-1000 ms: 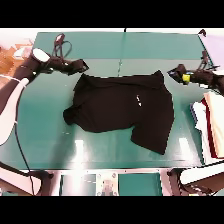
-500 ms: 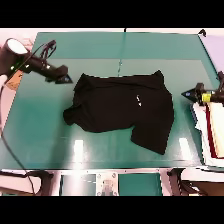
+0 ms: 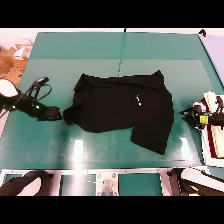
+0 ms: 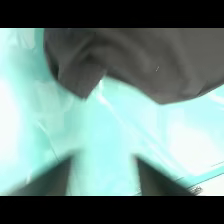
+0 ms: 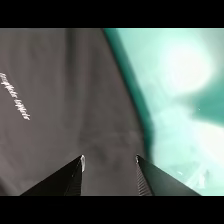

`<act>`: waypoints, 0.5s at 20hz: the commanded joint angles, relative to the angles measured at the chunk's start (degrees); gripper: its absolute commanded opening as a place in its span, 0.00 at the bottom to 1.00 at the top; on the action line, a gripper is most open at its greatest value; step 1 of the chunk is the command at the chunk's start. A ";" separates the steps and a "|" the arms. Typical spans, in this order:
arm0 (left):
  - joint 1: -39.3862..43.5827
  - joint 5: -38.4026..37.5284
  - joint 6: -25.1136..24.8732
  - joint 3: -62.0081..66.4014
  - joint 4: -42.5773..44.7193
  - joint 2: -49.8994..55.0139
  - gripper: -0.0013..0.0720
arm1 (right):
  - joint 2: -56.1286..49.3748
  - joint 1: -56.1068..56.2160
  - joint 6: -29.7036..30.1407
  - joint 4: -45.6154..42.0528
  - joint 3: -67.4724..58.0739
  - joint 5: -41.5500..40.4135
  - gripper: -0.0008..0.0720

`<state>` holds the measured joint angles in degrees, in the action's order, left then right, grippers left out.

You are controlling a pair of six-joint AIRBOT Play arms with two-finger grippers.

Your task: Fold the shirts.

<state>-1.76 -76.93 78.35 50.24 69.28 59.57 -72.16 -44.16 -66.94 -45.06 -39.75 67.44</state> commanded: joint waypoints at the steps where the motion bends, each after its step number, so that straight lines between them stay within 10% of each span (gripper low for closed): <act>1: -0.02 0.66 1.79 -3.34 1.07 -2.36 0.69 | -2.60 0.74 -0.24 -1.03 2.91 -2.97 0.55; 5: -0.02 1.66 3.39 -3.34 1.22 -2.36 0.69 | -9.11 3.28 0.68 -0.20 2.89 -5.88 0.54; 10: -0.02 3.19 4.13 -3.30 1.20 -2.36 0.69 | -12.28 6.16 6.12 6.34 1.84 -6.10 0.03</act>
<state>-1.74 -74.96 81.73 47.03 70.46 57.32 -82.76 -39.24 -63.22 -40.47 -37.23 62.65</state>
